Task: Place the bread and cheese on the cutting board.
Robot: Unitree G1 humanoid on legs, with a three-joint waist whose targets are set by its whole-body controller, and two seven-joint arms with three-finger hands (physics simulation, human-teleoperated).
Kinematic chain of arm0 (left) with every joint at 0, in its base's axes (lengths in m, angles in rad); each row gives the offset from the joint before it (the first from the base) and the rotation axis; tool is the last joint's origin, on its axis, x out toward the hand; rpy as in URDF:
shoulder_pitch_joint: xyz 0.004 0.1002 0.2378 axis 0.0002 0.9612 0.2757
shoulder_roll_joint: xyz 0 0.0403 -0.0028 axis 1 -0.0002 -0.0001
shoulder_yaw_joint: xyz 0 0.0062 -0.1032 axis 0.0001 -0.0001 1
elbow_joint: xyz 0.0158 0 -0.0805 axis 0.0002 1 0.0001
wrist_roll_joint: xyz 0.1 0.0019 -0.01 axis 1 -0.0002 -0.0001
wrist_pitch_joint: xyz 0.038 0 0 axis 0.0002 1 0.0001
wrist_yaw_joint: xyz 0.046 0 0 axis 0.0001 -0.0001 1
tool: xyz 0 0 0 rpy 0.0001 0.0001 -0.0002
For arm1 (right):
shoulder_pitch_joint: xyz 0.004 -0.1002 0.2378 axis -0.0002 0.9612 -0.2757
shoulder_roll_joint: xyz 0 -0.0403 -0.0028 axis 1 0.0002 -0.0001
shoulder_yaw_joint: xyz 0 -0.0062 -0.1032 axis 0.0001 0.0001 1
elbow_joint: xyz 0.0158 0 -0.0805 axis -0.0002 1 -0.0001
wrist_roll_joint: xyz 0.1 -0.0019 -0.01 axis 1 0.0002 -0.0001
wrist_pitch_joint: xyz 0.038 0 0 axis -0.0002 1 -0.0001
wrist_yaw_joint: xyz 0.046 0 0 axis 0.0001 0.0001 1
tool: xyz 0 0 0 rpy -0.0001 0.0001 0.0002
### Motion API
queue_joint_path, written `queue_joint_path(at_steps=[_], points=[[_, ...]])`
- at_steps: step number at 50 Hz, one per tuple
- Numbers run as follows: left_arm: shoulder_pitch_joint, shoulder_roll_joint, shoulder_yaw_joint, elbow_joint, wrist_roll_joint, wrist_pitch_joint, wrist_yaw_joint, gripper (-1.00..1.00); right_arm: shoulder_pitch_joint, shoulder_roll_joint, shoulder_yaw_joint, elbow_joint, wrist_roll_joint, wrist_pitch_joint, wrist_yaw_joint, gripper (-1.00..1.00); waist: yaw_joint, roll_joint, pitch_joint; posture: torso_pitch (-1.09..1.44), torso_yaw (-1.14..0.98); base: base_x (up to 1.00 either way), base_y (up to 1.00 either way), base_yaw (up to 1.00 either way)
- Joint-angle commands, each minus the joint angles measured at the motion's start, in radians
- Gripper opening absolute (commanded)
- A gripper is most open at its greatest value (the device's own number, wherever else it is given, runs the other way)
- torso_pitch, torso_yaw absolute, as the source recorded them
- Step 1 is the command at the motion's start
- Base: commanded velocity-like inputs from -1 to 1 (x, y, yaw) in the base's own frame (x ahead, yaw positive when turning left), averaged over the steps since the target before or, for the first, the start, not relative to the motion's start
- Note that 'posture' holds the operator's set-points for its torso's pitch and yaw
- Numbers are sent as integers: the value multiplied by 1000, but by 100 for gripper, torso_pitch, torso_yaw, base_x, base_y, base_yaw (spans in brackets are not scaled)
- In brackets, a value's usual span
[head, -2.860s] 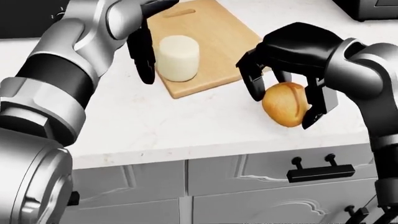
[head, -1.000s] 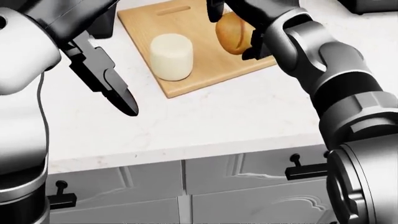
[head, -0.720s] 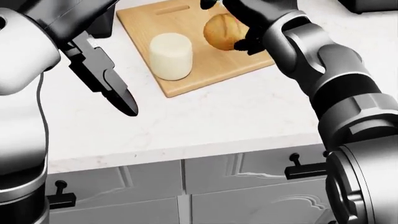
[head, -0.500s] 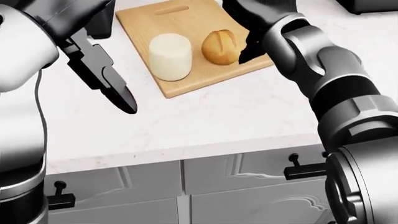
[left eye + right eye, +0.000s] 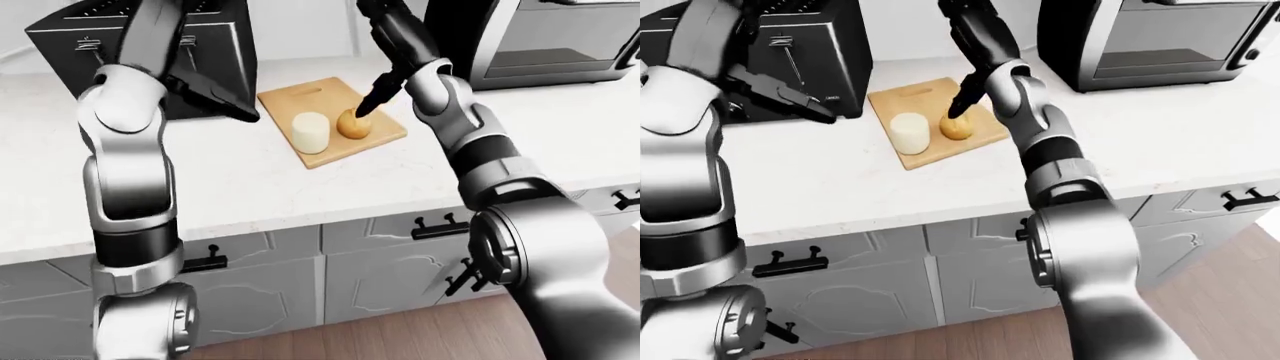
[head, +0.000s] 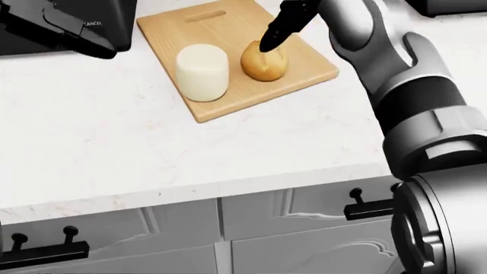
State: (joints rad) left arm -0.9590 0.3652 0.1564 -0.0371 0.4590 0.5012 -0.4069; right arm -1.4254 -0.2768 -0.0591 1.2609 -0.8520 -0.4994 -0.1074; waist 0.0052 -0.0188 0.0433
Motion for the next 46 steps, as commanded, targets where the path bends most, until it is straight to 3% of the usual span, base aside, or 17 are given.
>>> queue_joint_path(at_steps=[1, 8, 13, 16, 26, 37, 46], points=[[-1, 9, 11, -66, -24, 14, 34, 100, -40, -15, -8, -62, 66, 7, 7, 100, -1, 6, -32, 0, 0, 0, 0, 0], [70, 5, 22, -205, -69, 98, 83, 100, -8, -12, 1, -244, 176, 80, 75, 100, -3, 12, -29, 0, 0, 0, 0, 0], [138, -24, 22, -328, -107, 150, 113, 100, 73, 2, 1, -462, 238, 175, 135, 100, -4, 12, -26, 0, 0, 0, 0, 0], [169, -42, 18, -472, -124, 235, 119, 100, 150, 16, -12, -714, 287, 304, 200, 100, -4, 11, -26, 0, 0, 0, 0, 0], [277, -78, 15, -642, -159, 272, 212, 100, 343, 40, -15, -1148, 352, 531, 253, 100, -2, 8, -22, 0, 0, 0, 0, 0], [418, -146, -17, -758, -156, 225, 279, 100, 482, 42, -28, -1425, 398, 662, 231, 100, -3, 9, -25, 0, 0, 0, 0, 0], [531, -204, -37, -790, -149, 124, 327, 100, 643, 67, -26, -1524, 403, 608, 159, 100, -2, 7, -29, 0, 0, 0, 0, 0]])
